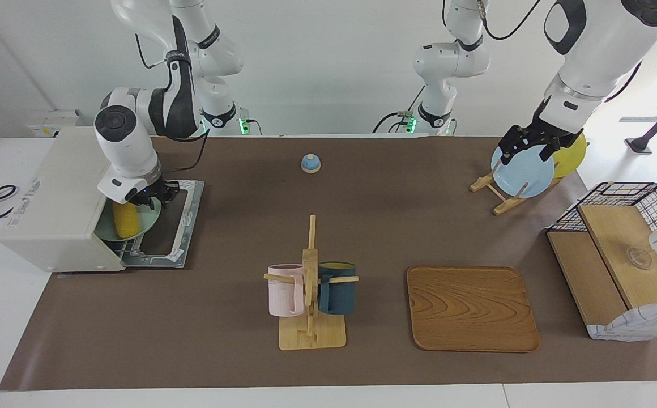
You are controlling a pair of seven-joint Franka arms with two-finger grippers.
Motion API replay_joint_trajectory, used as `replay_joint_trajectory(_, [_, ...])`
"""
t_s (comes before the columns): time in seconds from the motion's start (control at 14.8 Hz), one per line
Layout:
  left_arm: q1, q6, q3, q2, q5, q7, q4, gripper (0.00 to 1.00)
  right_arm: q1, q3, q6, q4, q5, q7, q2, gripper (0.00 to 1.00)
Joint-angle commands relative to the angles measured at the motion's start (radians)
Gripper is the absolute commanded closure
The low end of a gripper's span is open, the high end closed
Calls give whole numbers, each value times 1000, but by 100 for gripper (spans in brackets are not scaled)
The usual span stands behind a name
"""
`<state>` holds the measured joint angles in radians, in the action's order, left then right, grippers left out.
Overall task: Put corn in oven
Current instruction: 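Release the corn inside the oven and draw the right gripper back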
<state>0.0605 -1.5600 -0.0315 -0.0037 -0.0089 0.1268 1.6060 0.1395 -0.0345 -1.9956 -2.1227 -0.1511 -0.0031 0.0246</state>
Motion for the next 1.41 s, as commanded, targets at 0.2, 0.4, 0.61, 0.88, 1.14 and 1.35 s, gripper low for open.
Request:
replay_joint_trajectory(0.2, [-10, -3, -2, -15, -13, -6, 9, 0, -9, 2, -244, -242, 82, 32, -43, 100])
replay_joint_trajectory(0.4, [-10, -3, -2, -15, -13, -7, 9, 0, -9, 2, -287, -281, 90, 34, -31, 100])
replay_joint_trajectory(0.61, [-10, -3, -2, -15, -13, -6, 9, 0, -11, 1, -301, -284, 88, 32, -29, 100])
replay_joint_trajectory(0.88, [-10, -3, -2, -15, -14, -7, 9, 0, -61, -4, -295, -280, -8, 32, -26, 100])
replay_joint_trajectory(1.14, [-10, -3, -2, -15, -13, -6, 9, 0, -67, -5, -279, -257, -94, 32, -23, 100])
replay_joint_trajectory(1.35, [-10, -3, -2, -15, -13, -6, 9, 0, -64, -4, -148, -150, -162, 26, -25, 100])
